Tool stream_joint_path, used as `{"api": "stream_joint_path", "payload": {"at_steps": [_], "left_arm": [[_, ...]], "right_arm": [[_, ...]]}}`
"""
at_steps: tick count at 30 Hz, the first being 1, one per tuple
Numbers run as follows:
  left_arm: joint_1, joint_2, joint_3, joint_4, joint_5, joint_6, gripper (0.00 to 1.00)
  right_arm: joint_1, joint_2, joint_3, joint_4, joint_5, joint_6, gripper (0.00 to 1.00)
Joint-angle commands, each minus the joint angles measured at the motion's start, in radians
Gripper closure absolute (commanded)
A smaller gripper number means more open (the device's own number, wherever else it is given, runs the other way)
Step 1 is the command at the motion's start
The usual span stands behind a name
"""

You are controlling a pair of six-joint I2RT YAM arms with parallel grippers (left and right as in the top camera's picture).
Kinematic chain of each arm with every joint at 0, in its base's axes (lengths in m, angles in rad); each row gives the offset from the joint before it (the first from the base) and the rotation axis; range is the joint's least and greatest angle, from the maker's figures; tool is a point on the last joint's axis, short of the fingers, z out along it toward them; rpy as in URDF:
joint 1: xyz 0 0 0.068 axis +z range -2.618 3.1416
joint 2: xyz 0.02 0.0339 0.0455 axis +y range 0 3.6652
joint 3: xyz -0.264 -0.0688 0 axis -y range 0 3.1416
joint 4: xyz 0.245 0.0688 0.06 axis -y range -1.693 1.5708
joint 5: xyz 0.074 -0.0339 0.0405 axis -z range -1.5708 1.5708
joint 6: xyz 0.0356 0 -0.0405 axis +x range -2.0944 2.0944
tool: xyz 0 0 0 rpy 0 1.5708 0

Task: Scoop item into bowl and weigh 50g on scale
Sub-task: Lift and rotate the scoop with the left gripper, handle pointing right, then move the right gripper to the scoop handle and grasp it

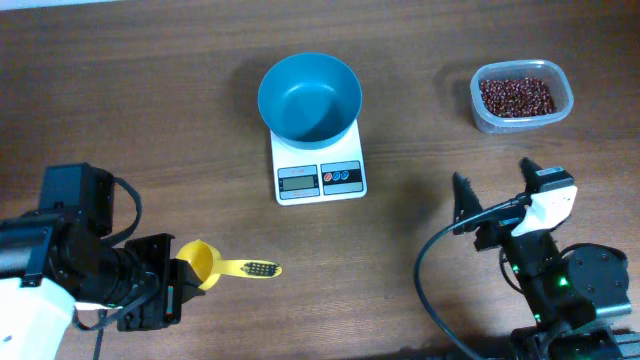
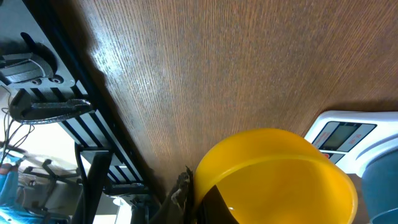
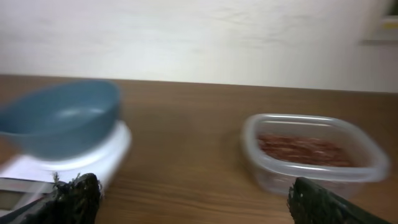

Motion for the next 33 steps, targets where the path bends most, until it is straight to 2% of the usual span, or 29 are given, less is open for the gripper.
{"api": "stream_joint_path", "payload": {"at_steps": [1, 7, 11, 20, 25, 31, 33], "left_arm": [[-0.002, -0.007, 0.01, -0.009, 0.011, -0.014, 1.0], [-0.001, -0.007, 0.01, -0.019, 0.011, -0.018, 1.0], [-0.002, -0.007, 0.01, -0.02, 0.012, -0.145, 1.0], [-0.002, -0.007, 0.01, -0.016, 0.046, -0.146, 1.0], [-0.002, -0.007, 0.01, 0.04, 0.2, -0.182, 1.0], [-0.002, -0.007, 0.01, 0.029, 0.202, -0.182, 1.0], [-0.002, -0.007, 0.01, 0.029, 0.202, -0.182, 1.0]], "right_arm": [[-0.005, -0.003, -0.009, 0.014, -0.302, 0.371, 0.01], [-0.005, -0.003, -0.009, 0.017, -0.342, 0.401, 0.01], [-0.005, -0.003, -0.009, 0.017, -0.342, 0.401, 0.01], [-0.005, -0.003, -0.009, 0.017, -0.342, 0.401, 0.01], [-0.005, -0.003, -0.009, 0.017, -0.342, 0.401, 0.01], [-0.005, -0.003, -0.009, 0.017, -0.342, 0.401, 0.01], [-0.005, -0.003, -0.009, 0.019, -0.379, 0.472, 0.01]]}}
